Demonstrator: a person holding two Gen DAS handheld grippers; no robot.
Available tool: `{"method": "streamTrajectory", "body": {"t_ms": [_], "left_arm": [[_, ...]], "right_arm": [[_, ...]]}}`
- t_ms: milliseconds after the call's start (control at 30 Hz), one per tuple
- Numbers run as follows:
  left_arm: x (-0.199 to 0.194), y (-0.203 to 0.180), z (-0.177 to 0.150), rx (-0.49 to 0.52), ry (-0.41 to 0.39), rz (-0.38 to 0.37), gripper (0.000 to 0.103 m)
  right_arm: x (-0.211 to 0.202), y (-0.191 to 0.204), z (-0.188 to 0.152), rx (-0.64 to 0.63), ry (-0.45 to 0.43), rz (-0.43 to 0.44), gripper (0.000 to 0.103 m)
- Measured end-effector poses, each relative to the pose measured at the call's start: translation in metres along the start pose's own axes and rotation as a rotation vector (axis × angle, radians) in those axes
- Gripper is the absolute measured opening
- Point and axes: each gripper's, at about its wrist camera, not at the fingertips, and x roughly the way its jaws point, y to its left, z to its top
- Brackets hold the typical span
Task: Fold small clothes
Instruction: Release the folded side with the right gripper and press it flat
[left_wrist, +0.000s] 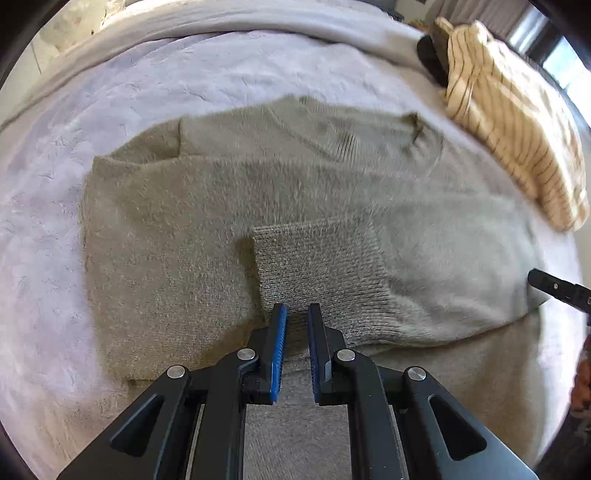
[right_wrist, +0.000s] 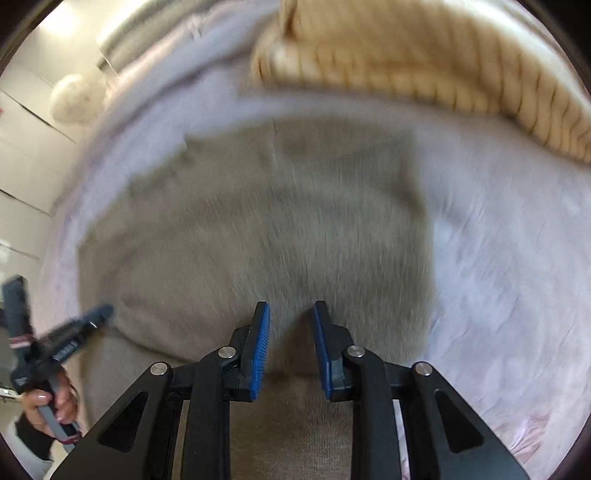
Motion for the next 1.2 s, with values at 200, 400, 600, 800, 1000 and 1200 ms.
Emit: {"method": "streamTrajectory", "body": {"t_ms": [200, 400, 600, 800, 1000, 1200], "left_arm": [[-0.011, 0.0, -0.012, 0.018, -0.004, 0.009, 0.013], [-0.022, 0.008, -0.025, -0.026, 0.045, 0.018, 0.013], [-0.035, 0.01, -0.045, -0.03, 0.077, 0.024, 0.013], [-0.047, 0.012, -0.065, -0.039, 0.117, 0.036, 0.013], [-0.063, 0.027, -0.08, -0.112, 0.104, 0.071, 0.079], [-0.077, 0.043, -0.081, -0.138, 0.074, 0.087, 0.08]], "right_arm": [[-0.013, -0.006, -0.016, 0.053, 0.007, 0.032, 0.026], [-0.026, -0.008, -0.029, 0.091, 0.039, 0.029, 0.026], [-0.037, -0.004, -0.048, 0.126, 0.068, 0.043, 0.027], [-0.039, 0.01, -0.06, 0.155, 0.1, 0.108, 0.028], [-0.008, 0.068, -0.057, 0.202, 0.142, 0.392, 0.046], [0.046, 0.123, -0.047, 0.325, 0.184, 0.569, 0.046]]}}
